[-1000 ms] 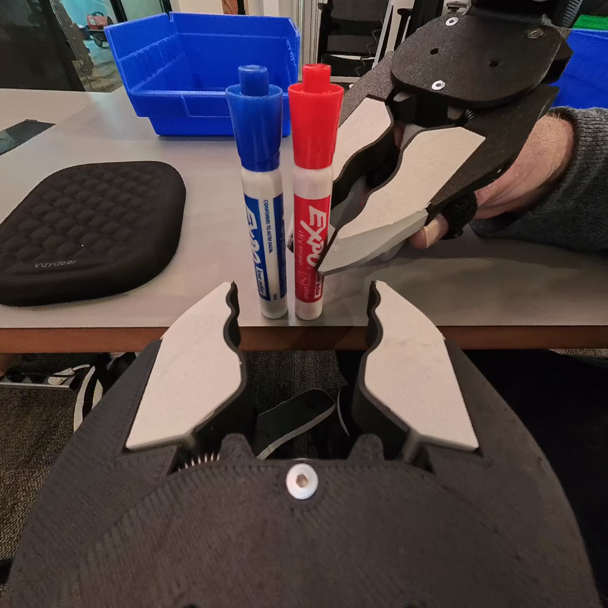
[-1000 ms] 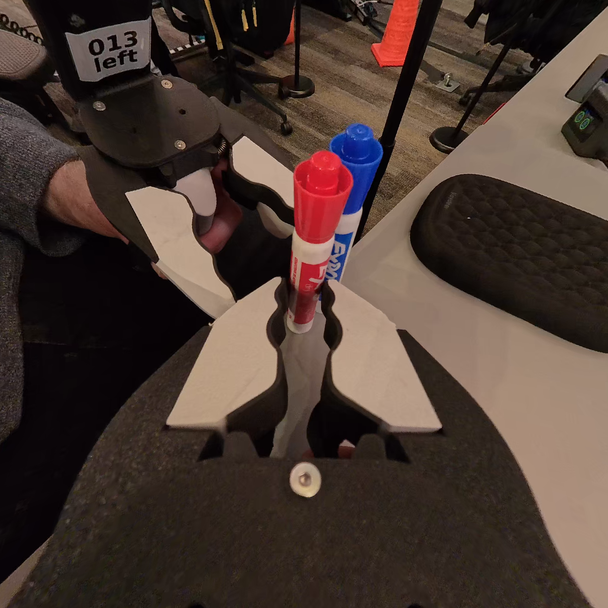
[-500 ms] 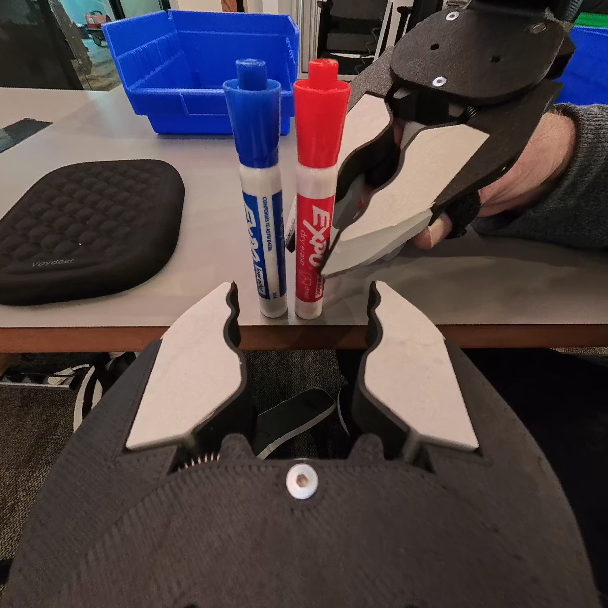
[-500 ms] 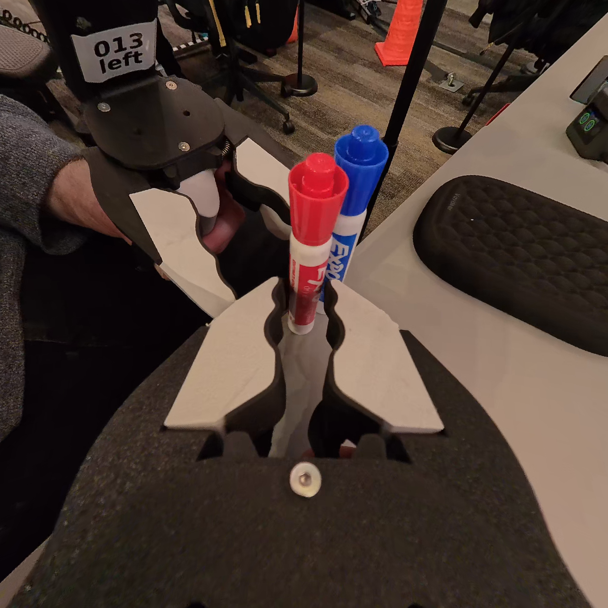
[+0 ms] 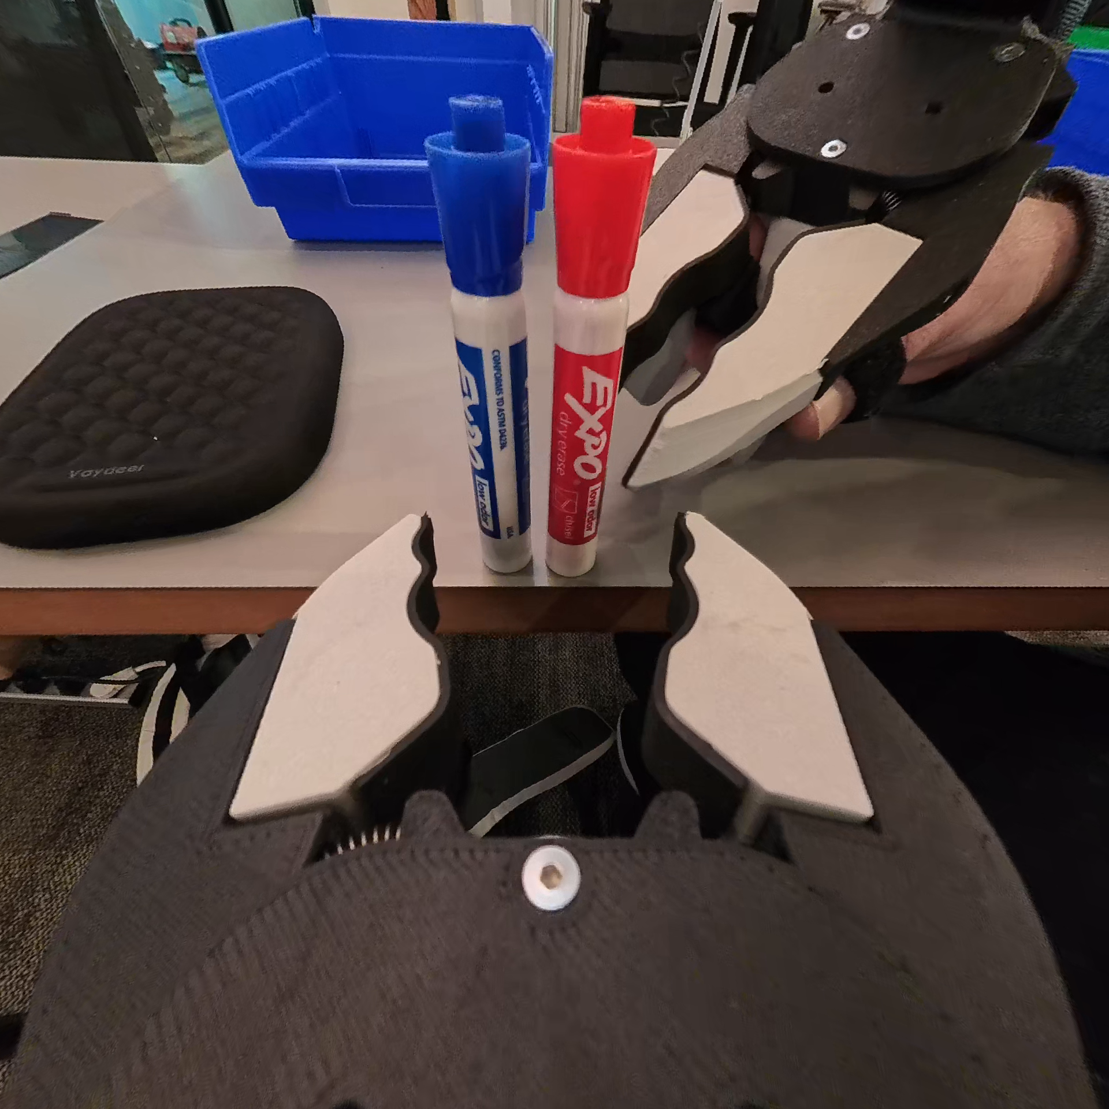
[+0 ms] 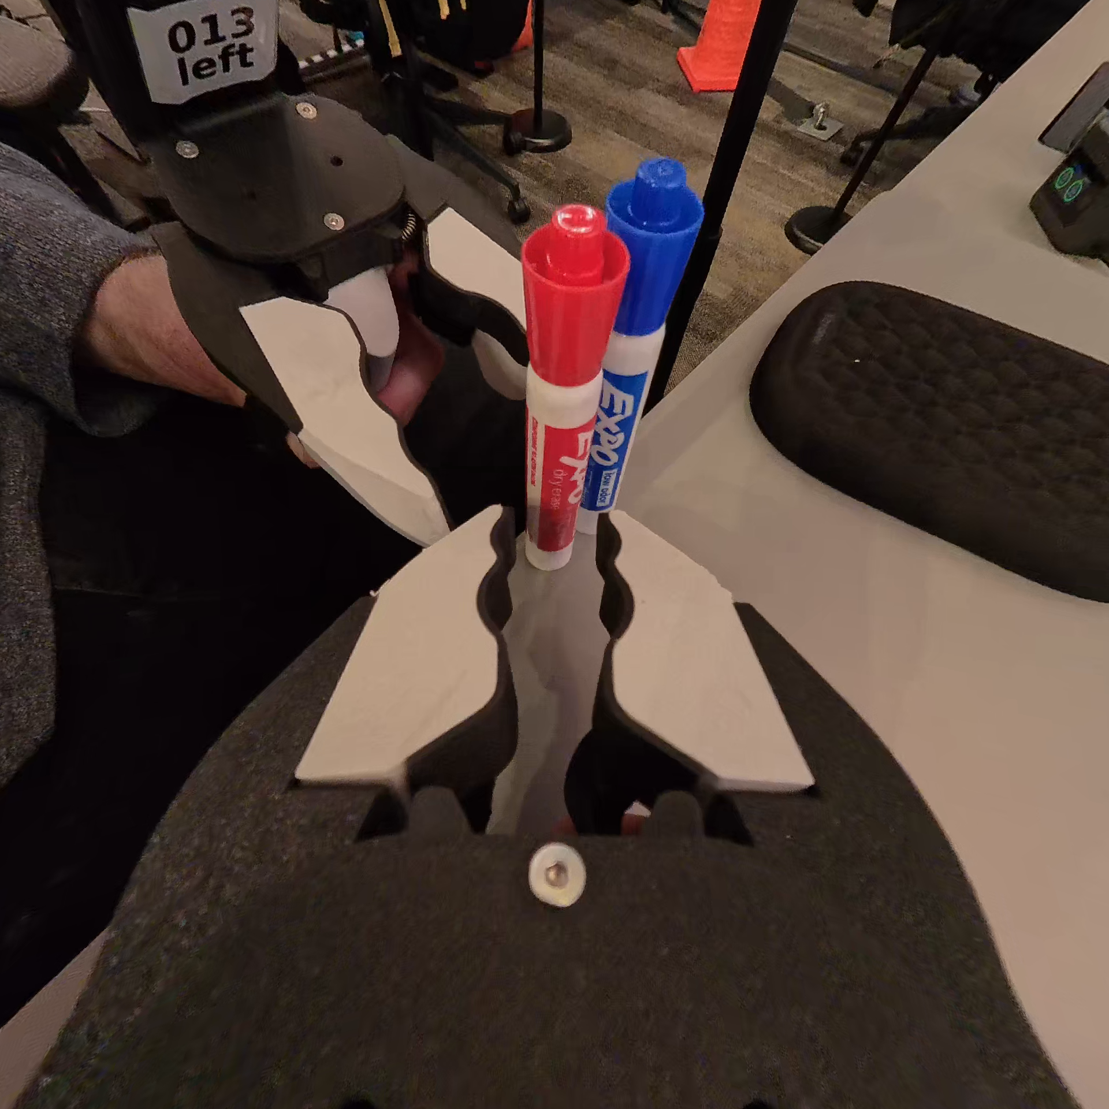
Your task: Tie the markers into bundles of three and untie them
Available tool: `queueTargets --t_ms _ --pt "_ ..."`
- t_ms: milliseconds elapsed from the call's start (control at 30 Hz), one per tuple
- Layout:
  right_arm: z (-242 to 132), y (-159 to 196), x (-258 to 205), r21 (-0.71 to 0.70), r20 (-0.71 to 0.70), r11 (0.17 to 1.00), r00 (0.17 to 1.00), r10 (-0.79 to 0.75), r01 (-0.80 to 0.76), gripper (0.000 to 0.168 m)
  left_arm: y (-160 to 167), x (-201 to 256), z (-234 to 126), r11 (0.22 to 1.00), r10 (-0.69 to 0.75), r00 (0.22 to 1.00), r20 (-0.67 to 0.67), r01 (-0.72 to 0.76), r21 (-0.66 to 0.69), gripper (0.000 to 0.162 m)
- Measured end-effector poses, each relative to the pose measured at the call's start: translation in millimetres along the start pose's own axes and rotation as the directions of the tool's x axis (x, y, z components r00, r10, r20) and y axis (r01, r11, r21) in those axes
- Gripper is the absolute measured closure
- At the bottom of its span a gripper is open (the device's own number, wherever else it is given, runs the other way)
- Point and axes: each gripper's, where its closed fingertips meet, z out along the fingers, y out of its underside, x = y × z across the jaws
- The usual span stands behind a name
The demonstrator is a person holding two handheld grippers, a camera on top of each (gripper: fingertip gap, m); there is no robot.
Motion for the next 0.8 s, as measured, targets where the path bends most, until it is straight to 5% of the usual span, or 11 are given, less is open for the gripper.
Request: queueTargets --t_ms 800 --pt "8.8 -0.7 2.5 -0.021 -0.016 0.999 1.0 -0.024 0.023 0.146 0.7 2.0 1.1 1.0 0.003 1.0 -0.005 -0.003 -0.002 0.088"
